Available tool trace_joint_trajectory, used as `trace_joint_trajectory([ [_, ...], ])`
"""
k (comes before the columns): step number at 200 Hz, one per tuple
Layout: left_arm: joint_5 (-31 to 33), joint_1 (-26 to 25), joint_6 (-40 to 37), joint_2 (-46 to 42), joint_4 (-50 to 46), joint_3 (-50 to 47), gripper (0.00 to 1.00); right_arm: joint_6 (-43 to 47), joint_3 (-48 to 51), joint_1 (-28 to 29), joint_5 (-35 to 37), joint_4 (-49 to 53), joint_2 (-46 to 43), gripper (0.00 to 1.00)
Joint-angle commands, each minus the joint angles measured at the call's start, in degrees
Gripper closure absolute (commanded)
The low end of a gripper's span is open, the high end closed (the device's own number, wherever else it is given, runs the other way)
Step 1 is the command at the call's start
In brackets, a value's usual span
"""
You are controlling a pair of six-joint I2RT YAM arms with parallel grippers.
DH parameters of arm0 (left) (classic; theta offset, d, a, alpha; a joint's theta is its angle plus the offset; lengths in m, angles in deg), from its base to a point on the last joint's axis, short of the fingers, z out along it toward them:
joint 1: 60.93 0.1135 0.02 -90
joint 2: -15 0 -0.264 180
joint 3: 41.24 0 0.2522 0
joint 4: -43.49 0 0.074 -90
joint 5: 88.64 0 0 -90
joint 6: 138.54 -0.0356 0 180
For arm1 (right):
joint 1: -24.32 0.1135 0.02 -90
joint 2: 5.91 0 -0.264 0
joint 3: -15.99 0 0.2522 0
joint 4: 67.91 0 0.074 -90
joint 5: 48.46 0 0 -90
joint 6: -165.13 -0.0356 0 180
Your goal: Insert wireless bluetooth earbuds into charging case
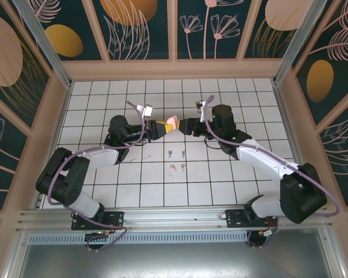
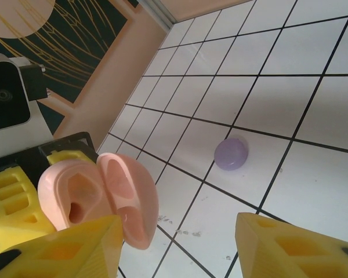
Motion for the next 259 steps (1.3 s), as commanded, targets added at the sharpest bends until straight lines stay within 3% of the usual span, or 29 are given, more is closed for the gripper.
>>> trace_joint_trajectory([
  [1,-1.41,-0.43,-0.95,-1.51,1.65,1.33,1.00,-0.65,-2.17,0.38,-0.33,-2.77,0.99,0.47],
  [148,-1.59,-0.96,-1.10,-0.94,1.55,1.94,1.00,-0.92,-3.79,0.91,-2.11,-3.41,3.96,0.59],
  [170,-1.50,-1.14,-1.14,-0.94,1.55,1.78,1.00,-0.74,-4.95,0.91,-2.11,-3.17,4.54,0.67],
  [221,-0.80,-1.31,-1.06,-0.59,1.56,1.29,1.00,-0.35,-6.26,0.91,-2.46,-2.30,4.46,0.97],
  [259,0.42,-1.31,-1.10,-0.24,1.10,1.35,0.75,0.52,-6.77,0.91,-1.76,-0.77,3.41,1.00],
])
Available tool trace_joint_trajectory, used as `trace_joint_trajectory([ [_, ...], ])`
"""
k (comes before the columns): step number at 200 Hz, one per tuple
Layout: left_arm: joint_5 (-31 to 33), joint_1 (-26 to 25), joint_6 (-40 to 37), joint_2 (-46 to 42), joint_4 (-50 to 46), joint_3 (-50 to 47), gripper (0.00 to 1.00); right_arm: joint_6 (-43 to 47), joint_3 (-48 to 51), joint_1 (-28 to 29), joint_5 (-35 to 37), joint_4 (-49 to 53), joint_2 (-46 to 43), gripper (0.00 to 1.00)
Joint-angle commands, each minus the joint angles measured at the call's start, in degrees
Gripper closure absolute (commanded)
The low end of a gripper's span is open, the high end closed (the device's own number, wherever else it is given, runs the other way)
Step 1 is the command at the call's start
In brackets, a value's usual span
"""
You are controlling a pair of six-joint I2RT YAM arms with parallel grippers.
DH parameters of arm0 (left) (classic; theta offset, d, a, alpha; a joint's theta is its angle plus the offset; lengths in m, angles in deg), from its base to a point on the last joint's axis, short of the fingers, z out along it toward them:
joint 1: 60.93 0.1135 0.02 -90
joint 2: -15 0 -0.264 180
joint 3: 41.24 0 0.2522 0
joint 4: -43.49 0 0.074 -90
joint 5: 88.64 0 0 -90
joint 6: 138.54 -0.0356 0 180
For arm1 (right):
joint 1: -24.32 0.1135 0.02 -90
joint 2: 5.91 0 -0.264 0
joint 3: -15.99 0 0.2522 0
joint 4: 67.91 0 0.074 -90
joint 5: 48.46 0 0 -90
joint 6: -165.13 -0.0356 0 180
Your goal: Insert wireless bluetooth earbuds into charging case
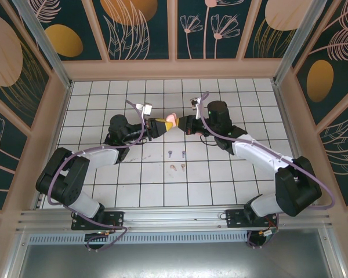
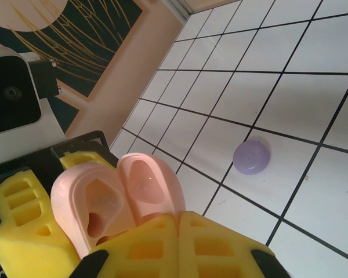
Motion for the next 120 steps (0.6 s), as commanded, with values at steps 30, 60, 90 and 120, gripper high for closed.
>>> trace_joint_trajectory([
  [30,0.08,-1.20,-3.46,-1.25,-3.48,1.57,0.49,3.77,-3.30,0.10,3.85,2.92,-2.02,1.00],
  [60,2.42,-1.20,-14.12,-4.61,-20.06,5.64,0.32,8.53,-4.20,-0.33,8.60,9.52,-3.61,1.00],
  [90,4.87,-1.20,-27.17,-7.41,-40.58,11.50,0.20,15.00,-6.01,-0.67,13.83,16.02,-4.85,1.00],
  [120,5.94,-1.20,-37.44,-7.59,-58.73,19.63,0.11,22.35,-7.88,-0.66,17.80,20.12,-5.29,1.00],
])
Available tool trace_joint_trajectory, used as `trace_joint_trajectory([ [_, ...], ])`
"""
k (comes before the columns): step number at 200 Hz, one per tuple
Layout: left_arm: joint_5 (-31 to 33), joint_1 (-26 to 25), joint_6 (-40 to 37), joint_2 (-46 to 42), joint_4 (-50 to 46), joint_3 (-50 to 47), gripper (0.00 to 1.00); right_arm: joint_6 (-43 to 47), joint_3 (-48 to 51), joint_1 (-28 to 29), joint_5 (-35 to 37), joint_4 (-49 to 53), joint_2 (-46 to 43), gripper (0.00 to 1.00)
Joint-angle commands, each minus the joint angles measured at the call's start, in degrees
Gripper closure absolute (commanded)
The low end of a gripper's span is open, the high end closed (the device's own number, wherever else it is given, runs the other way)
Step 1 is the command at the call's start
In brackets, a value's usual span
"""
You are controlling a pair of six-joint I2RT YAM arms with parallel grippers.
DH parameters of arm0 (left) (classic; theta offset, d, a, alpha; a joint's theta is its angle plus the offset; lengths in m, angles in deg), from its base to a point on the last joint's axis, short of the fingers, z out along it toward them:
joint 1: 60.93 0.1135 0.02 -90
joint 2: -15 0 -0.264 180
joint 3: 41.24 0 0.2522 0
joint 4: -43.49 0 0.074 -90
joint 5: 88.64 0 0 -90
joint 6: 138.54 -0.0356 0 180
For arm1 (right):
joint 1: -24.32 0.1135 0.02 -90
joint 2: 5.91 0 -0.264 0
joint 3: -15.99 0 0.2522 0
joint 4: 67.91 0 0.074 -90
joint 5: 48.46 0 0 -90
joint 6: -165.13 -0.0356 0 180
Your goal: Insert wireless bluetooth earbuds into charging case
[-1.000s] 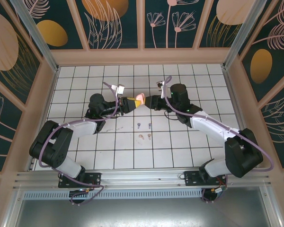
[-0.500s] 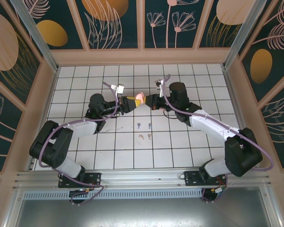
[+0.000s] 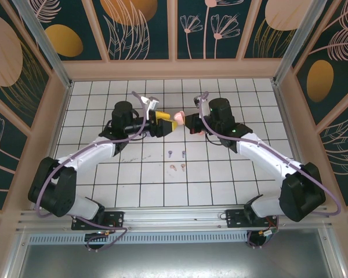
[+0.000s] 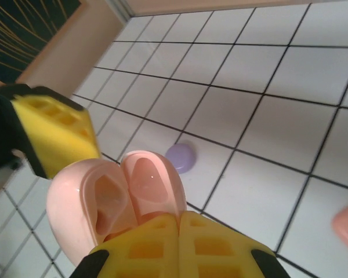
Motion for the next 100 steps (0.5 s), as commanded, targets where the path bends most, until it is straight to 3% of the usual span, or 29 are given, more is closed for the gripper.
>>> trace_joint_trajectory([
  [1,1.57,-0.02,-12.99,-1.00,-20.18,6.14,0.11,9.02,-3.14,-0.41,5.19,5.09,-1.95,1.00],
  [59,-1.50,-0.02,-25.97,3.54,-44.17,17.82,0.10,20.05,-3.52,0.86,7.46,8.52,-3.26,1.00],
  [100,-2.56,-0.02,-29.39,5.54,-49.38,20.41,0.12,22.71,-2.72,4.11,10.13,10.25,-3.05,1.00],
])
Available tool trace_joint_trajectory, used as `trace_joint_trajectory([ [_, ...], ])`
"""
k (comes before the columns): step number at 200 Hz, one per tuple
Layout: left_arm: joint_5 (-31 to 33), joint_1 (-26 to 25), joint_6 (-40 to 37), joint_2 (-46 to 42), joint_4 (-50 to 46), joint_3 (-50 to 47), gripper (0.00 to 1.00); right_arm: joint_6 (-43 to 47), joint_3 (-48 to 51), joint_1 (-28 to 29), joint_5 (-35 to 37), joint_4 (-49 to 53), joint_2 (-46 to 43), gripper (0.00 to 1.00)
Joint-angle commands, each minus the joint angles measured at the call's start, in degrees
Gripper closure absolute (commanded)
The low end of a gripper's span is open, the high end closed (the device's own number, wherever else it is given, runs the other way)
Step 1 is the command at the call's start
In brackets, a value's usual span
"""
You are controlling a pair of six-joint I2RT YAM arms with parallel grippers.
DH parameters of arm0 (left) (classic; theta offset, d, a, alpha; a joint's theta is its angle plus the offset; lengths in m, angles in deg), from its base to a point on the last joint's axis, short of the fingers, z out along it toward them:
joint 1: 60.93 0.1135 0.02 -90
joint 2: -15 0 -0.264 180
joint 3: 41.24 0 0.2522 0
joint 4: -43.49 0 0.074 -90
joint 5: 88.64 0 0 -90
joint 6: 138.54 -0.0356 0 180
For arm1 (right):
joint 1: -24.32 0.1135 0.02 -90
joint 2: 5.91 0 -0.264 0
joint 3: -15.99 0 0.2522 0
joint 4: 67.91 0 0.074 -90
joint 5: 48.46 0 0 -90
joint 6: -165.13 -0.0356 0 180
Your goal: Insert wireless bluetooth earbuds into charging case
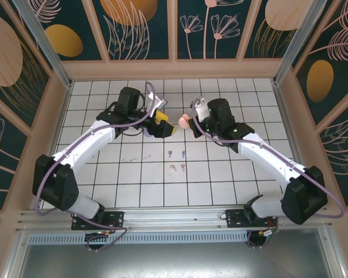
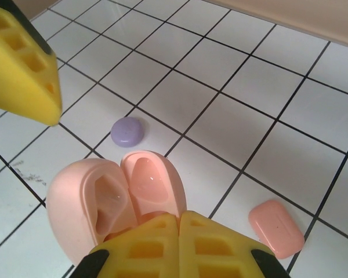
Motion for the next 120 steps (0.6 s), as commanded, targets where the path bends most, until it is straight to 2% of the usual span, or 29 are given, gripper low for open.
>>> trace_joint_trajectory([
  [1,-2.27,-0.04,-4.99,1.32,-8.06,2.19,0.12,3.92,-0.93,2.09,2.22,2.16,-1.72,1.00],
  [52,-6.00,-0.04,-8.38,2.59,-11.70,3.61,0.18,4.57,-0.61,7.16,4.82,3.23,-1.65,1.00],
  [120,-8.61,-0.04,-10.37,5.40,-14.01,4.99,0.24,3.89,-0.88,8.71,3.58,2.58,-2.35,1.00],
])
